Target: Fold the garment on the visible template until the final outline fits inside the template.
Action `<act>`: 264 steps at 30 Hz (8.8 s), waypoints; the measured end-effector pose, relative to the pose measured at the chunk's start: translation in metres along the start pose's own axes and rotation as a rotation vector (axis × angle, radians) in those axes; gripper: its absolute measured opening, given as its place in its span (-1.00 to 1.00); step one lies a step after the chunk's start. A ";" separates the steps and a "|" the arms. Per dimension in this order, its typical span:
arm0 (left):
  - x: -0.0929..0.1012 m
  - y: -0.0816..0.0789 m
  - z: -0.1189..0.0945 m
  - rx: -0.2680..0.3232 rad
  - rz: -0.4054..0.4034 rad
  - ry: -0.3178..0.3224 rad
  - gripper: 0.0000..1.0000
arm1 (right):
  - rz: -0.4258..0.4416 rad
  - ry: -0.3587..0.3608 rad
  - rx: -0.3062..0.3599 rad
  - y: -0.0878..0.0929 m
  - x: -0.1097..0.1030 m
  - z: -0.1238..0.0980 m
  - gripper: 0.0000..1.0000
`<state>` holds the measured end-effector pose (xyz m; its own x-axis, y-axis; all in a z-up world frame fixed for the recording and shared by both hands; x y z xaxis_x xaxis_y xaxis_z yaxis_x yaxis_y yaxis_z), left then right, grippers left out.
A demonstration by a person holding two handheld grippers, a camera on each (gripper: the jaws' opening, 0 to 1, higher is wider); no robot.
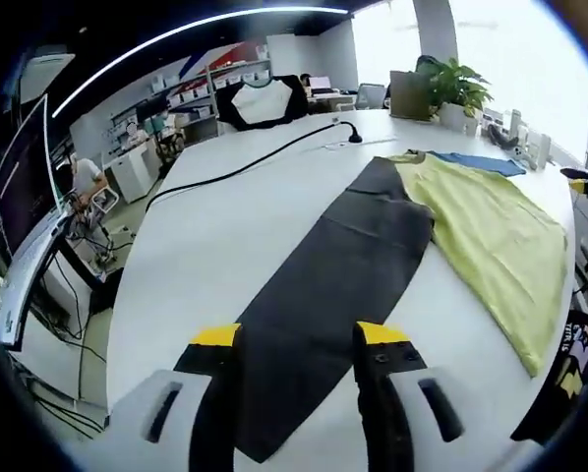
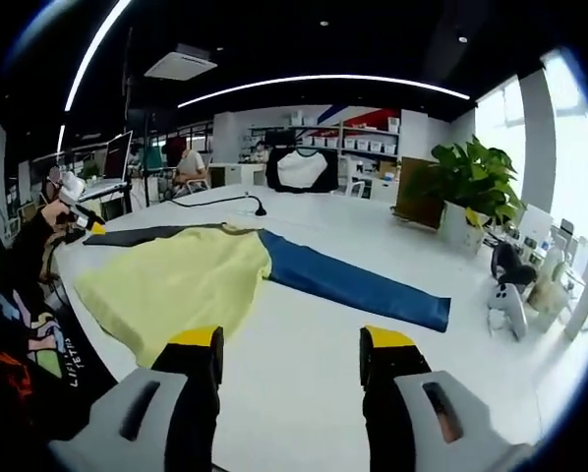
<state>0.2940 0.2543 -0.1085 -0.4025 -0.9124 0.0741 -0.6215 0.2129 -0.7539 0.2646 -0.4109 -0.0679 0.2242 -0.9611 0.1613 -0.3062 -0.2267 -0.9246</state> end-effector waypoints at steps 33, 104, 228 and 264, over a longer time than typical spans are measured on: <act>-0.033 0.002 0.030 -0.069 0.025 -0.118 -0.99 | -0.006 0.034 0.028 0.021 0.007 -0.007 0.71; -0.116 -0.027 0.021 0.141 0.000 -0.316 0.56 | -0.033 0.278 0.172 0.000 0.023 -0.014 0.99; 0.133 -0.257 0.089 0.583 -0.033 0.380 -0.93 | 0.013 0.248 0.093 0.034 -0.002 -0.037 0.98; 0.247 -0.200 0.279 0.234 0.028 0.449 -0.92 | 0.083 0.215 0.098 0.049 -0.001 -0.027 0.95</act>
<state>0.5064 -0.1114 -0.1214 -0.6981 -0.6562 0.2867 -0.4599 0.1040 -0.8819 0.2241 -0.4253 -0.1035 -0.0031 -0.9897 0.1433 -0.2223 -0.1391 -0.9650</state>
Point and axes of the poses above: the point that each gripper's makers call its tool centre point, and the gripper's own axes: z roughly forward along the fingers, x roughly to its right, y roughly out of its underside, the point moved 9 cm from there along -z, roughly backward along the fingers, and after that the axes turned 15 degrees about y, right-handed, at the moved point
